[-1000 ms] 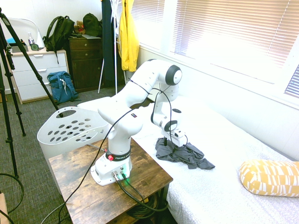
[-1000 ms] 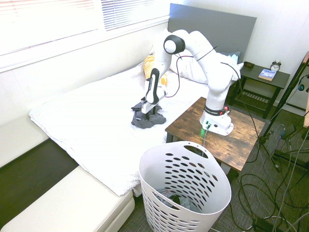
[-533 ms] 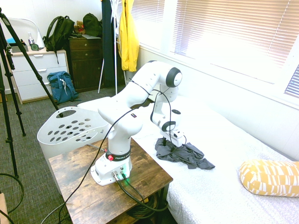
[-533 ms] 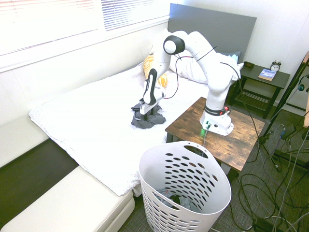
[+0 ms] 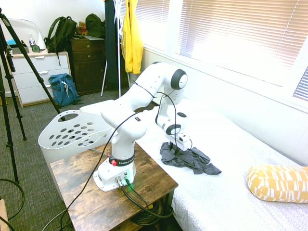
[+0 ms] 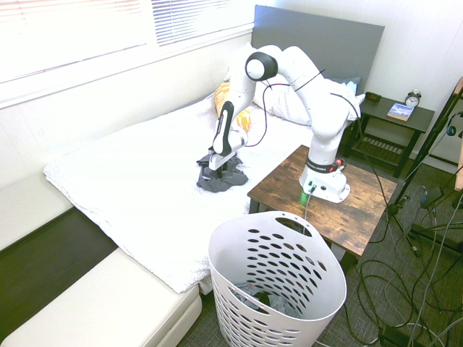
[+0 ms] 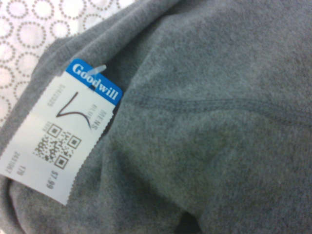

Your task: Put my clothes in the laundry bag

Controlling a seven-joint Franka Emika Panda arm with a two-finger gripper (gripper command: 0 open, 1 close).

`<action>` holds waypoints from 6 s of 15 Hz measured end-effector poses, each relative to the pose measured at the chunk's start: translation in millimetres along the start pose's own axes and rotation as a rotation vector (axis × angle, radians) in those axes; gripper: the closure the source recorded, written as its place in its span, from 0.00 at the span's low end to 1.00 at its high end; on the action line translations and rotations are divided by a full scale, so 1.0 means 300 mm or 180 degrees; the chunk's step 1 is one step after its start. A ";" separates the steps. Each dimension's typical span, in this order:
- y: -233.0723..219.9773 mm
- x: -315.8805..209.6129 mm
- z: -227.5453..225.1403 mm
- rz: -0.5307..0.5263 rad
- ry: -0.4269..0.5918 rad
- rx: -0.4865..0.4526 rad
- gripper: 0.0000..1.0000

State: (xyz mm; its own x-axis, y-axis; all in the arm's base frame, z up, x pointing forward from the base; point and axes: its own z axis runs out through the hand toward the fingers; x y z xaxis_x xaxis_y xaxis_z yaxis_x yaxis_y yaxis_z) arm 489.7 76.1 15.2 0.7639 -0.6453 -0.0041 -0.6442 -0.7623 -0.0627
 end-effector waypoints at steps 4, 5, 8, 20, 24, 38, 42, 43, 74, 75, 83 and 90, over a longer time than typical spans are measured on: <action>0.004 0.003 -0.001 0.0021 -0.0001 0.0004 1.00; 0.005 0.004 -0.001 0.0023 -0.0003 0.0002 1.00; 0.014 0.010 -0.001 0.0028 -0.0018 0.0015 1.00; -0.072 0.018 -0.705 -0.0360 0.0390 0.0368 1.00; -0.149 -0.091 -1.053 -0.0661 0.0477 0.0422 1.00; 0.409 -2.110 -2.093 -0.2099 0.0501 0.0586 1.00; 0.461 -2.376 -1.888 -0.2262 0.0525 0.0374 1.00; 0.422 -2.389 -1.851 -0.2244 0.0495 0.0329 1.00; 0.066 -1.473 -1.382 -0.0689 0.0205 -0.0022 0.00; 0.056 -1.394 -1.323 -0.0545 0.0137 -0.0053 0.00; -0.001 -1.346 -0.873 -0.0043 -0.0365 -0.0336 0.00; -0.031 -1.257 -0.655 0.0378 -0.0570 -0.0503 0.00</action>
State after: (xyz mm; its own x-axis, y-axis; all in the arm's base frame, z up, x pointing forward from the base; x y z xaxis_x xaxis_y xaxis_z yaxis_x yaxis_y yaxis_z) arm 200.1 316.6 213.3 0.6681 -0.7221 -0.1796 -0.7168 -0.6893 0.1053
